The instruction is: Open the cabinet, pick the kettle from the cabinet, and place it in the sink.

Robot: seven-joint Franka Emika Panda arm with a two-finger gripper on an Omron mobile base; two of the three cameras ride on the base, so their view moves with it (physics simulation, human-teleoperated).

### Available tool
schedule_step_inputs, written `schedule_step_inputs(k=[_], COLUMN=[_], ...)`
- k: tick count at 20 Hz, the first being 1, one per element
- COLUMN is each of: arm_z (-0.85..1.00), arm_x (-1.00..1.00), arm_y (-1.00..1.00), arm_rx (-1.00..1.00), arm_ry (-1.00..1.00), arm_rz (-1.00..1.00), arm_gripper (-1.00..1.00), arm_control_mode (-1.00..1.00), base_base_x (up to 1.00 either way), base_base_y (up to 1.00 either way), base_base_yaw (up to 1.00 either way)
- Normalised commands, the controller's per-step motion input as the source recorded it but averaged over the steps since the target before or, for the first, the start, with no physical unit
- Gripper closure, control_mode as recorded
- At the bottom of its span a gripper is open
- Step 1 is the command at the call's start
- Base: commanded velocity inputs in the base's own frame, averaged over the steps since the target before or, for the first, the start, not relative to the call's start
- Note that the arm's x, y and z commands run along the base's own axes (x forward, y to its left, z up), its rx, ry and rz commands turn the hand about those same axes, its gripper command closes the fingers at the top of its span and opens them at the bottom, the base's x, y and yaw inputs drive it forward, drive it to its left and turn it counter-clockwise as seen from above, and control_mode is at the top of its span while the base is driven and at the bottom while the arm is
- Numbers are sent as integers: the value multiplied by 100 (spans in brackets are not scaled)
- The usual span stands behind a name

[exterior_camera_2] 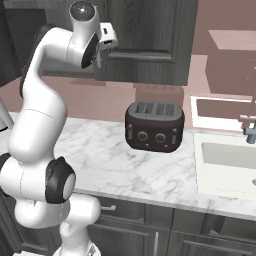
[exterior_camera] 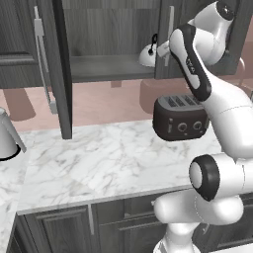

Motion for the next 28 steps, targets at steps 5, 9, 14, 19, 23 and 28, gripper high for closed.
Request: schedule_step_inputs(k=[5,9,14,19,23,28], arm_z=[7,8,6,3,7,7], arm_x=[29,28,29,28,28,25], arm_y=[-5,-6,-2,0,0,0], arm_rx=[-5,-1,0,0,0,0], arm_ry=[-7,-4,-1,0,-6,-8], arm_rz=[0,-7,-13,-15,-15,-12], arm_gripper=[-100,-100,-100,-100,-100,-100], arm_control_mode=[-100,-100,-100,-100,-100,-100], base_base_x=[0,0,0,0,0,0], base_base_y=[0,0,0,0,0,0], base_base_yaw=[0,0,0,0,0,0])
